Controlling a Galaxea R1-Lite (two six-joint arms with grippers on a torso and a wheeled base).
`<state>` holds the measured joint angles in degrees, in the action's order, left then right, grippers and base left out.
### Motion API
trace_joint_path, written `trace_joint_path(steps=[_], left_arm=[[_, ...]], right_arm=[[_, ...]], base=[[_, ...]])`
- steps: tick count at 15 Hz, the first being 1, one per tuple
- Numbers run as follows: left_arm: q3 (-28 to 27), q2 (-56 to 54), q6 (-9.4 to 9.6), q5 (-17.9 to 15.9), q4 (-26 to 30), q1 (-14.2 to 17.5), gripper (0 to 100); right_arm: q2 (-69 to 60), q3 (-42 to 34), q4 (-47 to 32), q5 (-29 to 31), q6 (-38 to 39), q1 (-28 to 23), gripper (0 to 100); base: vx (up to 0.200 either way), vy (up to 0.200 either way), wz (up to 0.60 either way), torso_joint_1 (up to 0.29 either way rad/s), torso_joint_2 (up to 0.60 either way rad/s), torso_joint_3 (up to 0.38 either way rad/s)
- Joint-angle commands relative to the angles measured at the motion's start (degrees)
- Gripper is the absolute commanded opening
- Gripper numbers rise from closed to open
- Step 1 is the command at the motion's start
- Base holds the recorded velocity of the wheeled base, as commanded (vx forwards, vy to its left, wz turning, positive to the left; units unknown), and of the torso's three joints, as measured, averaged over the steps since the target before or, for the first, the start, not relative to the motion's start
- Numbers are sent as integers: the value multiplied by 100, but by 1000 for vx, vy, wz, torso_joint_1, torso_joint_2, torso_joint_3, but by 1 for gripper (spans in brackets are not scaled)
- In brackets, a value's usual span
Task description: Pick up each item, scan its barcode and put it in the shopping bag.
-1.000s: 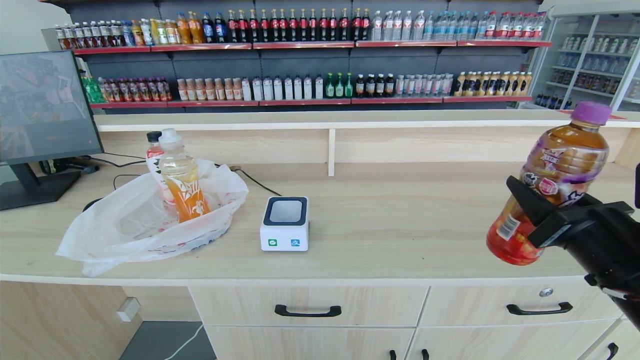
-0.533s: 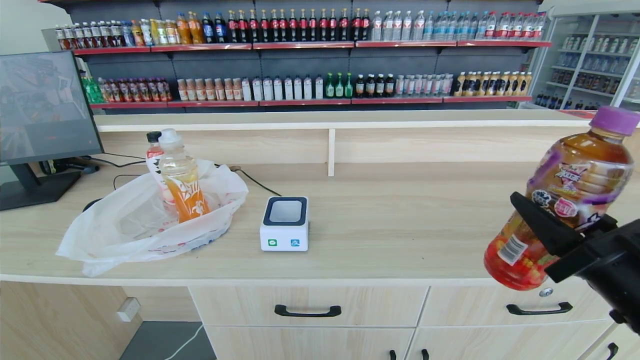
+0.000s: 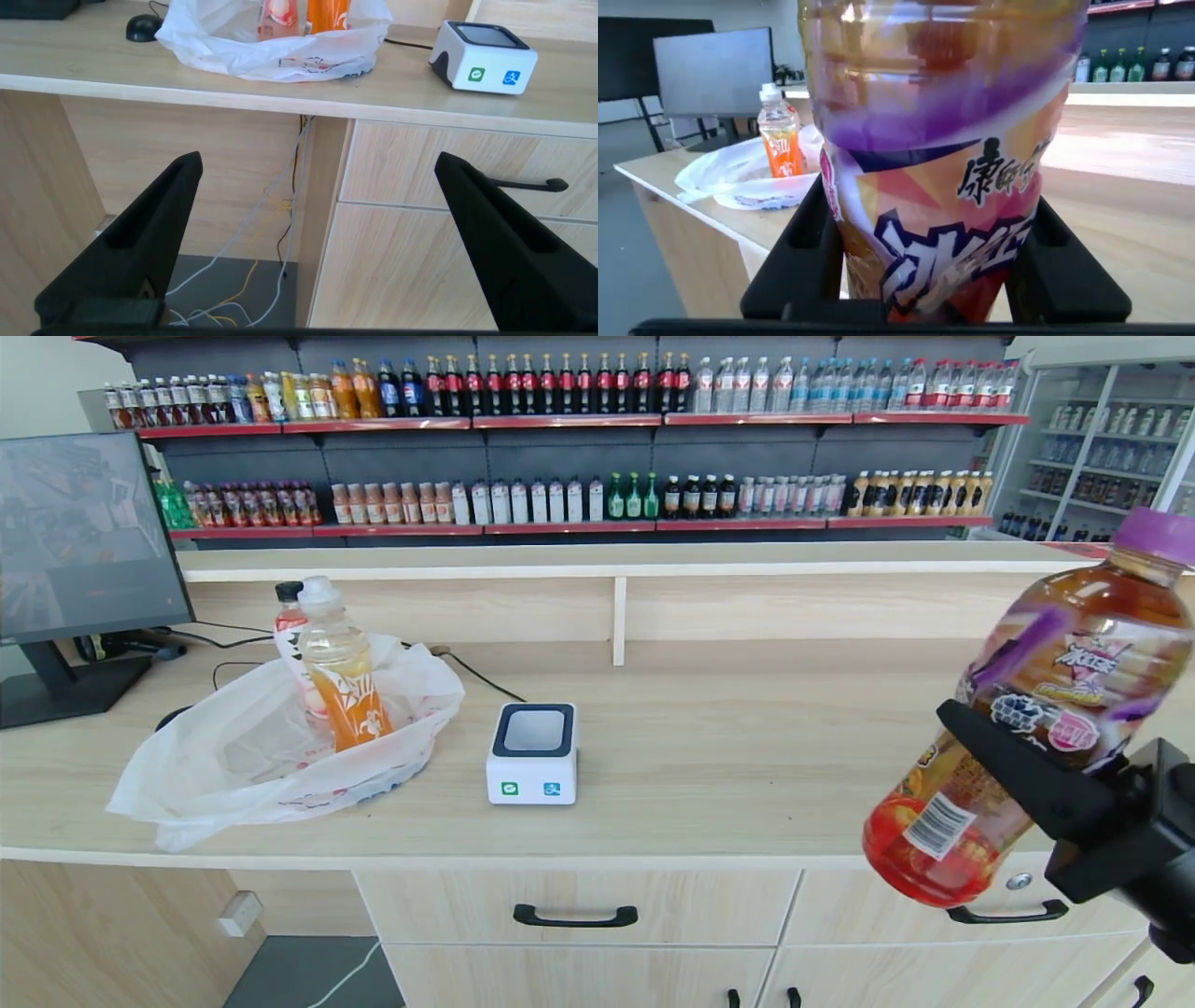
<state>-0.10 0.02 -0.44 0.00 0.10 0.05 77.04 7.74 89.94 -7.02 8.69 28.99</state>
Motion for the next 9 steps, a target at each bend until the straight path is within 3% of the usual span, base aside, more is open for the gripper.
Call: trace_joint_path(steps=[1,4,9], left_arm=[[1,-2,0,0,-1,4,100],[1,-2,0,-9,-1,4,100],[1,-2,0,0,8,4,100]], right_arm=[[320,360,6,-405,352,10,0],[566,782,6,-941,1082,10,0],[970,1379,6,-959,2145,520,0]], base=[[0,0,0,0,0,0],[0,0,0,0,0,0],[0,0,0,0,0,0]])
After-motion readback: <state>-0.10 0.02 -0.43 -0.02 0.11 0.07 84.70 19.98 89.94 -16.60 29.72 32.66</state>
